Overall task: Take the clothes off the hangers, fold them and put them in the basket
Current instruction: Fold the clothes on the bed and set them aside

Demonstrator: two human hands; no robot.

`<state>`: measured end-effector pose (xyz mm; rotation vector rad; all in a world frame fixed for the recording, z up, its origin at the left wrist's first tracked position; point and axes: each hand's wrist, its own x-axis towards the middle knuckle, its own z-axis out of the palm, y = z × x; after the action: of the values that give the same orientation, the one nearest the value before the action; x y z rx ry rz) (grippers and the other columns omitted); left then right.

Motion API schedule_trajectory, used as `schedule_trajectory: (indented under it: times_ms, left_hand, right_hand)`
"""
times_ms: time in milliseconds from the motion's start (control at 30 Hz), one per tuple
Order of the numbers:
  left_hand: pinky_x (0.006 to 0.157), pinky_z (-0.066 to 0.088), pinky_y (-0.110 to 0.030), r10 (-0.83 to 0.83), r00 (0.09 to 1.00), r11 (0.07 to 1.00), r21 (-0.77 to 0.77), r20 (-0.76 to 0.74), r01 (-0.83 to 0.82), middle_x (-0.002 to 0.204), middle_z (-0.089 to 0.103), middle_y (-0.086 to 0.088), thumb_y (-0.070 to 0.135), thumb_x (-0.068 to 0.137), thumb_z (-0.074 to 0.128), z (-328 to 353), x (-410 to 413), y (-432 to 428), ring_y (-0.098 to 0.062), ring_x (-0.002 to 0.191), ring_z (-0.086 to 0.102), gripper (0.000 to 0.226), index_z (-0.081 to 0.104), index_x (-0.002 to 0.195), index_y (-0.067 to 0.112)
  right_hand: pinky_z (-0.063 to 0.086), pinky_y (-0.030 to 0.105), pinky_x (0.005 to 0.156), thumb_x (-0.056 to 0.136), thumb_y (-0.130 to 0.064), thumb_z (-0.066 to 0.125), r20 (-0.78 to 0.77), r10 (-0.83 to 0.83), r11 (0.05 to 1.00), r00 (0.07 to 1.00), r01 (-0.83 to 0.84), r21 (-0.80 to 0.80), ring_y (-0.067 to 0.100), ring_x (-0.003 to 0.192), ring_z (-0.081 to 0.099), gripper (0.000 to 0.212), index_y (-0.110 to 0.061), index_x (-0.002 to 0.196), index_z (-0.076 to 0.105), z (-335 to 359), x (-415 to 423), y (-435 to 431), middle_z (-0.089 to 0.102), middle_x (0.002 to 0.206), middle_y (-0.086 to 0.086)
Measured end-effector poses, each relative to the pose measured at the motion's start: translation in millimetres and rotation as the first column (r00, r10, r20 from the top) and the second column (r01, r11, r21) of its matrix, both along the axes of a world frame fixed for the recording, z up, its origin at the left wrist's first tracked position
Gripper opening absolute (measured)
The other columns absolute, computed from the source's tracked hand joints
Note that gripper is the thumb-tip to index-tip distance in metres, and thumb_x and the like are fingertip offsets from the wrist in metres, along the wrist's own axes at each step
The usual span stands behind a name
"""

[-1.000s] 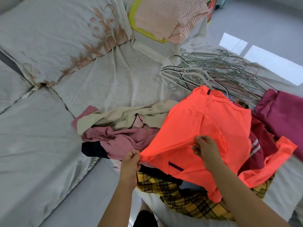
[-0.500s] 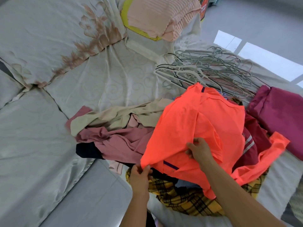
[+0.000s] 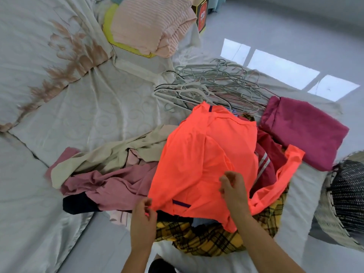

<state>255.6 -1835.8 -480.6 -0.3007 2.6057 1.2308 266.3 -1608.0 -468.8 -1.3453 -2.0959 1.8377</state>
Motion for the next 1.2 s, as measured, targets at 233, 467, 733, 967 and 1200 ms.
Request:
schedule_trajectory:
  times_ms: [233,467,733,967,1200]
  left_hand:
    - [0.085,0.037,-0.015,-0.596,0.800,0.795,0.087,-0.077,0.601,0.107,0.044,0.028,0.029,0.087,0.040,7,10,87,0.004,0.097,0.046,0.027,0.057,0.108,0.027]
    - [0.112,0.019,-0.027,-0.874,0.478,0.485,-0.108,-0.086,0.868,0.149,0.033,0.004,0.033,0.080,0.032,-13,-4,120,-0.021,0.134,0.033,0.058,0.048,0.135,0.024]
    - [0.105,0.038,-0.047,-0.860,0.507,0.505,-0.220,-0.051,0.835,0.143,0.042,-0.008,0.046,0.075,0.043,-6,15,127,-0.031,0.129,0.043,0.058,0.048,0.128,0.021]
    - [0.097,0.038,-0.044,-0.786,0.603,0.616,-0.098,-0.132,0.781,0.128,0.051,-0.011,0.047,0.059,0.064,9,49,177,-0.030,0.118,0.047,0.080,0.025,0.126,0.025]
    - [0.081,0.041,-0.027,-0.605,0.796,0.783,0.183,0.005,0.594,0.105,0.064,-0.006,-0.002,0.078,0.051,28,19,195,-0.021,0.097,0.058,0.038,0.057,0.113,0.012]
  right_hand:
    - [0.046,0.042,0.085,0.087,-0.019,0.055,0.374,-0.474,0.770,0.797,0.581,-0.262,0.035,0.103,0.056,0.028,-0.003,0.110,0.056,-53,63,41,0.058,0.119,0.018]
    - [0.046,0.050,0.089,0.087,-0.022,0.063,0.457,-0.543,0.458,0.704,0.705,-0.542,0.032,0.096,0.054,0.041,-0.008,0.123,0.049,-63,65,40,0.055,0.109,0.016]
    - [0.056,0.037,0.055,0.090,-0.019,0.057,0.245,-0.669,0.432,0.702,0.636,-0.639,0.023,0.084,0.058,0.010,-0.012,0.097,0.060,-42,85,68,0.062,0.094,0.009]
    - [0.045,0.023,0.045,0.080,-0.021,0.060,0.023,-0.515,0.579,0.857,0.368,-0.728,0.013,0.047,0.049,0.015,-0.008,0.087,0.061,31,62,71,0.053,0.061,0.004]
    - [0.052,0.036,0.076,0.070,-0.030,0.069,-0.116,-0.516,0.642,0.849,0.294,-0.708,0.023,0.088,0.059,0.042,-0.008,0.104,0.057,34,58,77,0.060,0.091,0.011]
